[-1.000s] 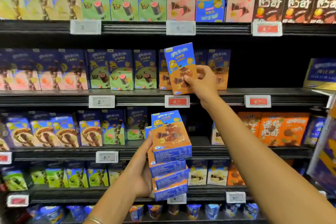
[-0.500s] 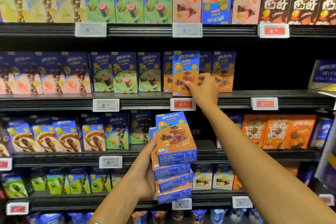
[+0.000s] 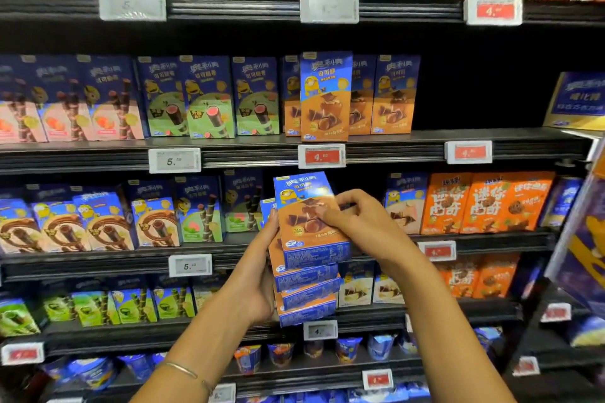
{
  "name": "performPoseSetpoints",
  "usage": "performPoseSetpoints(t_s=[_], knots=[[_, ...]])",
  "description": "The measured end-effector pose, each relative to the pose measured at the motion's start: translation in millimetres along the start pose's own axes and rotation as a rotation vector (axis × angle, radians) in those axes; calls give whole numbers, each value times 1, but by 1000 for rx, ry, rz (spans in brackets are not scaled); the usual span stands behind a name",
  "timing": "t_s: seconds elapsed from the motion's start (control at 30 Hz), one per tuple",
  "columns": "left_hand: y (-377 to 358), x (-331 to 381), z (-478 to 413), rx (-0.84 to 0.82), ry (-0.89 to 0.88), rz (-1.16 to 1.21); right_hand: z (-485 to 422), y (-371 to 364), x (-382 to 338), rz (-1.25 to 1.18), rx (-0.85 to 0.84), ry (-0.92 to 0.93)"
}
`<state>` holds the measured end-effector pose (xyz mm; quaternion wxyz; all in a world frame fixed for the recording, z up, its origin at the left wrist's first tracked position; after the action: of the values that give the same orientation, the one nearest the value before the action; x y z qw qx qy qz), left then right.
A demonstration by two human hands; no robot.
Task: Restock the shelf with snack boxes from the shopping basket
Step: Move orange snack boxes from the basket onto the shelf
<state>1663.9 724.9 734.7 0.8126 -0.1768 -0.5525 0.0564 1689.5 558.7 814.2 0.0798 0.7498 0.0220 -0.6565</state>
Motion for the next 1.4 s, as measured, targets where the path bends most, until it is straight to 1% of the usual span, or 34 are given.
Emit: performPoseSetpoints(t_s=[0.13,0.2,0.3,0.47,0.57,0.67,0.77,1.07,1.17,1.4], knots=[[-4,-2,-8,6,-83,-17,7,14,0,19,-23,-58],[-7,-1,-11,7,-113,-21,9,24,-5,0,-23,-41],[-12,2,-14,15,-127,-20,10,44,-20,-57,14,52],[-23,7,-18,10,-144,-12,-3,84,-51,-156,163,263],[-33,9,-19,18,-151,-16,-20,107,-70,-145,274,388],[-44,11,-18,22,-166,-4,-42,122,-83,-137,354,468],[-53,14,-16,34,-182,-6,-63,128,-93,-119,400,491],[-58,25,-15,111,-257,-17,-109,128,-96,-77,386,502],[-58,24,-16,132,-262,-17,-118,121,-93,-70,389,522],[-56,21,-19,149,-248,-5,-132,103,-91,34,414,560]])
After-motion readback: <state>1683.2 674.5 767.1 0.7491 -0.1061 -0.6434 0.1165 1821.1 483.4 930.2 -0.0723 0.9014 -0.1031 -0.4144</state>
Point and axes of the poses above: each hand's wrist, its own z-axis away from the middle knuckle, its own y-axis out of the back of the hand, x = y × z, the point moved 5 cm from there along -z, towards the middle knuckle, and after that the axes turned 13 degrees about -z, right-handed, at the moved point
